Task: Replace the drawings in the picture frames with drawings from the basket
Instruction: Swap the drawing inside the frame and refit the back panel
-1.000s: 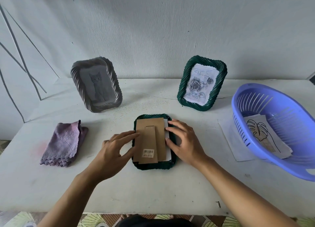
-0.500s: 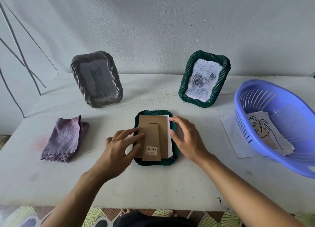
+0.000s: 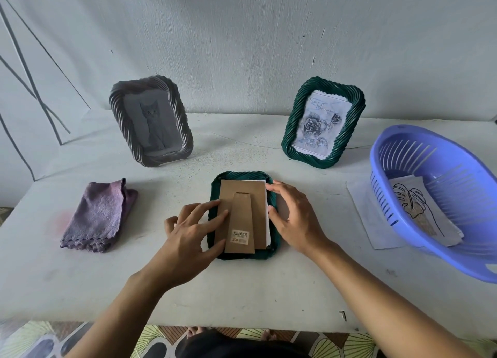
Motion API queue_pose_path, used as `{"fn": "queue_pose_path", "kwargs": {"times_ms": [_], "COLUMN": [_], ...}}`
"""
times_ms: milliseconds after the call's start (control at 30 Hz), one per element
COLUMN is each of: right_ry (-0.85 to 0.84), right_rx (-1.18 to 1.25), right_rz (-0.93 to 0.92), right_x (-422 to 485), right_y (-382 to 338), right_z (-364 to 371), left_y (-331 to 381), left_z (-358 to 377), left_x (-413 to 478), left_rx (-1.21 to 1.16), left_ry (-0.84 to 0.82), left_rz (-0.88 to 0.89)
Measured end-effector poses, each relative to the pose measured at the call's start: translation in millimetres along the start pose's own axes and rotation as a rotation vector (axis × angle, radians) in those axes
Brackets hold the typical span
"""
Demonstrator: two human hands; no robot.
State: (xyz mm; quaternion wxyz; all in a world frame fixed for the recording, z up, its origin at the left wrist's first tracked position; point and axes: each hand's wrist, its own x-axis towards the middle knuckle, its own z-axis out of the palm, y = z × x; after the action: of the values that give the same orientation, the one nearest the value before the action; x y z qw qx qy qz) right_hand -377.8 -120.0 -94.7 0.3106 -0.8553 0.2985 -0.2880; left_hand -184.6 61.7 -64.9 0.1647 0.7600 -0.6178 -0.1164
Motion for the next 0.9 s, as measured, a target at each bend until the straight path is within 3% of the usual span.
{"fn": "queue_pose_path", "kwargs": {"times_ms": [333, 900], "right_ry": [0.007, 0.015], "right_rx": [0.009, -0.013], "right_rz": [-0.001, -0.007], "right_x": [1, 1], "right_y": [1, 1], "right_z": [0, 0], "left_y": [2, 14], "left_z": [5, 13], "left_x": [-3, -9], "left_rx": [0.140, 0.178], "left_ry": [-0.033, 0.082], "left_rz": [0.042, -0.010]}}
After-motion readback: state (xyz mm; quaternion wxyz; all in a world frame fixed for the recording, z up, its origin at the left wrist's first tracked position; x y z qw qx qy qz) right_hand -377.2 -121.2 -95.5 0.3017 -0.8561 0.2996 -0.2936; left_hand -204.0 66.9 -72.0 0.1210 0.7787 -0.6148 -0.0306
